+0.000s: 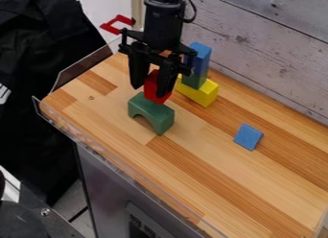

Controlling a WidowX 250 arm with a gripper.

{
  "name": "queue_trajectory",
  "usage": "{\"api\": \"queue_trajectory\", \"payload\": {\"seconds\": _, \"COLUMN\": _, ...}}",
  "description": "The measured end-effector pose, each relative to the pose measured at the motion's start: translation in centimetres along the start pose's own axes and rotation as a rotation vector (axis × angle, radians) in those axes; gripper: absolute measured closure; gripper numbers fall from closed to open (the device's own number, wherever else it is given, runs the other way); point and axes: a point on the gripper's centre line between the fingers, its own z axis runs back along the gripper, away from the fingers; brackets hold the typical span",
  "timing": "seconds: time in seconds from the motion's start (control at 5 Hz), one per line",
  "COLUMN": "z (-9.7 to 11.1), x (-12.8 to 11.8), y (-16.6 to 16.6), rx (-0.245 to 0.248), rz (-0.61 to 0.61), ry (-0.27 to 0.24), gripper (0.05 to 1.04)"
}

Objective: Move red cube from the top of another cube and place it on the arch

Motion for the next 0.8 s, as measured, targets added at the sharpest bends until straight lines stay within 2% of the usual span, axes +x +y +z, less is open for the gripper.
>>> {"api": "queue_trajectory", "payload": {"seconds": 0.4, "z": -1.07, "x": 0.37, "y": -0.22, "rx": 0.013, "rz": -0.025, "ry": 0.04, "gripper": 0.559}}
{"api": "queue_trajectory", "payload": {"seconds": 0.8, "z": -1.17, "x": 0.29, "y": 0.24, "rx": 0.042, "rz": -0.016, "ry": 0.045, "gripper": 0.559}}
